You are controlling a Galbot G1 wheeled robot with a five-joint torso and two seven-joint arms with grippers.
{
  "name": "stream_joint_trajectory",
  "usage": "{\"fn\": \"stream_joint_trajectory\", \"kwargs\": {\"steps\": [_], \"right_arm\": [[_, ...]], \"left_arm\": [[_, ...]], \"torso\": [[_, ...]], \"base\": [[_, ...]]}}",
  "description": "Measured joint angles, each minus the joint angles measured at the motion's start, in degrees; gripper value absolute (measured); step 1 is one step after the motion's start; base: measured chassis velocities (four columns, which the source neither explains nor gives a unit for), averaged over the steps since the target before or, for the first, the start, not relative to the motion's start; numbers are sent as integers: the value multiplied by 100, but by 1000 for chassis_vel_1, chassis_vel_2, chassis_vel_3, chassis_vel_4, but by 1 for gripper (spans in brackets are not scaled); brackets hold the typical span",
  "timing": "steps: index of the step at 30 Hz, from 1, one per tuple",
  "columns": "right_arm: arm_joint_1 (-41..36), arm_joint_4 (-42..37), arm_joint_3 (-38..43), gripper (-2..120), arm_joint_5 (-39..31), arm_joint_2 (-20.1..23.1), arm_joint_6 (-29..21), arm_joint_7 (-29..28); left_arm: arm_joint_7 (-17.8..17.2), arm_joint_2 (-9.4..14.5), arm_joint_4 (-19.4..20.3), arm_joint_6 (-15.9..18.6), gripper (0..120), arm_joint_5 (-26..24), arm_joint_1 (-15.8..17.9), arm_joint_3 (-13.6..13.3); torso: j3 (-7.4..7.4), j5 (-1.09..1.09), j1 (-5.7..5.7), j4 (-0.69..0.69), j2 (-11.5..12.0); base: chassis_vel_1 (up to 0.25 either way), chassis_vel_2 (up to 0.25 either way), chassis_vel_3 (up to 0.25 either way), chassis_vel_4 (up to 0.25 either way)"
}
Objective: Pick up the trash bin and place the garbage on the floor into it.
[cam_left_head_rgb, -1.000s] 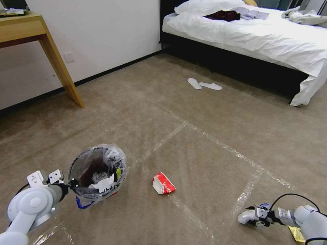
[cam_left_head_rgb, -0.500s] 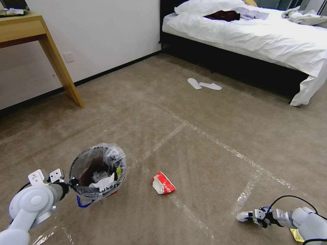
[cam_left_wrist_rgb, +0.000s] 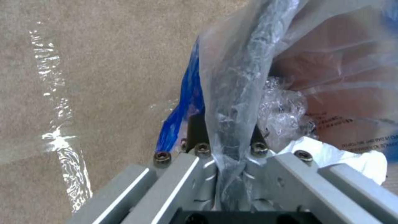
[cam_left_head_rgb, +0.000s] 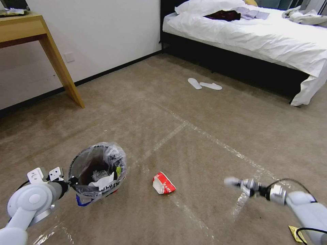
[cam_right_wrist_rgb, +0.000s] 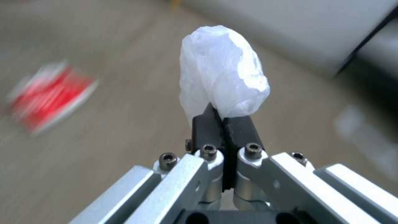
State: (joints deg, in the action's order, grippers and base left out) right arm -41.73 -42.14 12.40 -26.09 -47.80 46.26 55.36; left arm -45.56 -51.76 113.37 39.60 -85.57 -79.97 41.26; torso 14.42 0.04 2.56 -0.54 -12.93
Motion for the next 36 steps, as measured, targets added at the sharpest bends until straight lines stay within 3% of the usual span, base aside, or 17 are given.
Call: {"fn": "stream_joint_trajectory", "kwargs": {"steps": [2,3,5,6,8,11,19,22,25,28,34,36], "right_arm": [[-152,-1283,190,0,-608,269,-364,-550],[-152,-1283,190,0,-608,269,-364,-550],[-191,-2592,189,0,-1372,563,-829,-1095],[-191,-2592,189,0,-1372,563,-829,-1095],[43,-3722,-106,0,-2008,759,-1131,-1556],[367,-4255,-553,0,-2241,801,-1212,-1759],[1362,-4950,-1999,0,-2580,567,-1378,-1998],[2275,-4934,-3029,0,-2658,152,-1409,-2017],[2745,-4804,-3536,0,-2654,-131,-1408,-1998],[2979,-4717,-3859,0,-2648,-348,-1406,-1996],[3443,-4299,-4894,0,-2527,-1215,-1344,-2018],[3451,-4284,-4923,0,-2521,-1248,-1342,-2018]], "left_arm": [[19,5,-37,0,1,10,33,-40],[19,5,-37,0,1,10,33,-40],[21,1,-97,-1,1,36,80,-92],[21,1,-97,-1,1,36,80,-92],[23,-25,-109,-9,1,32,120,-142],[22,-49,-96,-9,1,32,121,-155],[24,-133,-92,-10,1,100,79,-154],[19,-209,-87,-10,1,158,49,-155],[17,-242,-71,-10,1,180,40,-155],[14,-265,-62,-10,1,191,21,-143],[-45,-305,6,-15,1,210,-84,10],[-47,-305,9,-16,1,209,-85,12]], "torso": [[0,-4,0,5,-1],[0,-4,0,5,-1],[-1,-6,0,4,-1],[-1,-6,0,4,-1],[-1,-6,0,2,-1],[0,-4,0,5,0],[0,-3,0,4,0],[0,-4,0,4,0],[0,-6,0,4,-1],[0,-5,0,4,0],[0,-5,0,4,0],[0,-5,0,4,0]], "base": [[0,0,0,0],[0,0,0,0],[0,0,0,0],[0,0,0,0],[0,0,0,0],[0,0,0,0],[0,0,0,0],[0,0,0,0],[0,0,0,0],[0,0,0,0],[0,0,0,0],[0,0,0,0]]}}
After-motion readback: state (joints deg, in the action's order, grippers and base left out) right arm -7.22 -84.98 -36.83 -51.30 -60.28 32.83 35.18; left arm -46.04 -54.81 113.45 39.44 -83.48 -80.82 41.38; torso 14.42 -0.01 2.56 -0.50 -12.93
